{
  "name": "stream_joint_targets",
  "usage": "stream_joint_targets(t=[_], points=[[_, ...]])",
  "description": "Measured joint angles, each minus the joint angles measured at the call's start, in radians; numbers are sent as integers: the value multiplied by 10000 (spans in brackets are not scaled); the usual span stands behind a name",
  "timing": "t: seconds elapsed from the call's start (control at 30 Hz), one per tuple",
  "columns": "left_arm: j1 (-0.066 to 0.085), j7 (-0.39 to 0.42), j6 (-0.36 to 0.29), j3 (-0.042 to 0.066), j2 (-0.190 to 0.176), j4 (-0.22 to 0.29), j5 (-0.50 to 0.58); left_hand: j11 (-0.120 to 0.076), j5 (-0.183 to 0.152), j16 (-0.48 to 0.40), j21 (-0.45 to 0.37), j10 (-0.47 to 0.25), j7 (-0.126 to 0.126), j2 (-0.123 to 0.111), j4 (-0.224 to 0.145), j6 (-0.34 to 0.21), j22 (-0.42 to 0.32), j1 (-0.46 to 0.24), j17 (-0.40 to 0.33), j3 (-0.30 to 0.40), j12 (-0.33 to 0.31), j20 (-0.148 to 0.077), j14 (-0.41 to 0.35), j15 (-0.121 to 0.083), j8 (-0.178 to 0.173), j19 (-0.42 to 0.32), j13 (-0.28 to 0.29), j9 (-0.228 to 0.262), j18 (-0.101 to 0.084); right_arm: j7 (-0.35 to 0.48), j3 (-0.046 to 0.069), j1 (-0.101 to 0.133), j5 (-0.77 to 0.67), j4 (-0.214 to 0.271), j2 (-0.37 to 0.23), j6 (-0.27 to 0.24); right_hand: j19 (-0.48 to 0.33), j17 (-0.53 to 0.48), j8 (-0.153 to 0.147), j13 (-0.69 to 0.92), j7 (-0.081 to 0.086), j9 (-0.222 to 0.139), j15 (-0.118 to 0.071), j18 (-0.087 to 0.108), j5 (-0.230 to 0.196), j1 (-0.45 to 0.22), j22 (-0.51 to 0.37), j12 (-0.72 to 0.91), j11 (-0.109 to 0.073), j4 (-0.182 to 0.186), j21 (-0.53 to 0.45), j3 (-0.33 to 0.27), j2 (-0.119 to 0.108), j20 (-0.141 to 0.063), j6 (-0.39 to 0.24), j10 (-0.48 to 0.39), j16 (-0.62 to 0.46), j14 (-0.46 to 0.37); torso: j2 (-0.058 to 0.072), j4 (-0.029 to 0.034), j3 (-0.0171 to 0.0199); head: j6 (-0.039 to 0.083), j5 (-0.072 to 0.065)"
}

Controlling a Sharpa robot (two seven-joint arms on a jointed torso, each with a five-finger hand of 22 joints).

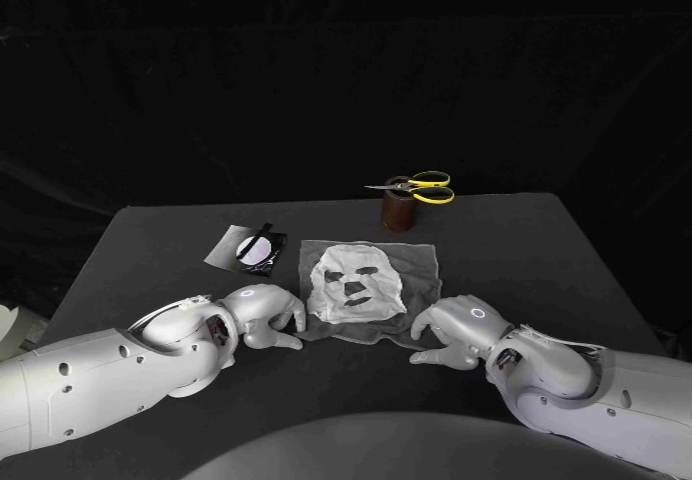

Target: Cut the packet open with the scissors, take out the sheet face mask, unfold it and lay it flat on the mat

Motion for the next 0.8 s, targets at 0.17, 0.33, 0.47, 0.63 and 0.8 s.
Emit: stream_joint_targets(t=[0.17, 0.33, 0.47, 0.63, 0.8], points=[[-8, 60, -20, -11, -2, -1, 94, 16, 63, 25, 1, 51, -48, 107, 67, 50, -1, -104, 0, 323, 61, -59, 0, -70, -56, 11, 134, -27, 0, 69, 2, -1, -45, -23, -3, 16, 33, 6, 86, 0, -1, 117, 0, -2, -20, 0, -2, 31, 0, 237, 35, 237, 0, -33, -1, 0, 27, 0, 0, 4, 0, 0, 4], [-12, 81, -37, -14, -6, -14, 173, 16, 40, 45, 37, 51, -48, 233, 71, 50, -2, -111, 0, 581, 143, -77, 5, -75, -57, -3, 163, -29, 1, 85, 3, -2, -83, -47, 1, 22, 33, 6, 274, 0, 28, 251, 0, -3, -20, 28, -1, 50, 1, 497, 94, 725, 26, -33, -104, -1, 34, 0, 0, 3, 1, 0, -2], [-14, 83, -47, -16, -8, -20, 231, 38, 40, 46, 62, 73, -48, 256, 47, 49, -2, -134, 0, 1025, 115, -110, 5, -75, -57, 31, 224, -25, 1, 77, 3, -6, -141, -51, 2, 21, 33, 6, 439, 0, 26, 352, 0, -5, -20, 38, 2, 96, 1, 263, 149, 1629, 38, -33, -175, -1, 65, 0, -2, 0, 3, 0, -11], [-15, 82, -60, -16, -10, -22, 273, 93, 31, 46, 76, 197, -49, 254, 24, 43, -4, -132, 0, 1873, 126, -110, 6, -73, 86, 31, 253, 44, 1, 48, 2, -9, -202, -46, 2, 21, 32, 6, 689, 62, 10, 521, 0, -7, -19, 48, 6, 198, 2, -843, 211, 3511, 293, -32, -231, -3, 101, 0, -2, 0, 7, 0, -28], [-15, 77, -87, -17, -16, -16, 332, 74, -11, 46, 77, 317, -66, 200, -6, -16, -11, -79, 0, 2654, 169, -146, 2, -75, 236, 68, 323, 125, 0, 8, 0, -7, -233, -12, -32, 43, 32, 3, 787, -5, 18, 585, 0, -8, -19, -43, 6, 263, 3, -1042, 266, 4037, 384, -32, -284, -5, 146, 0, -2, 0, 6, 0, -28]])
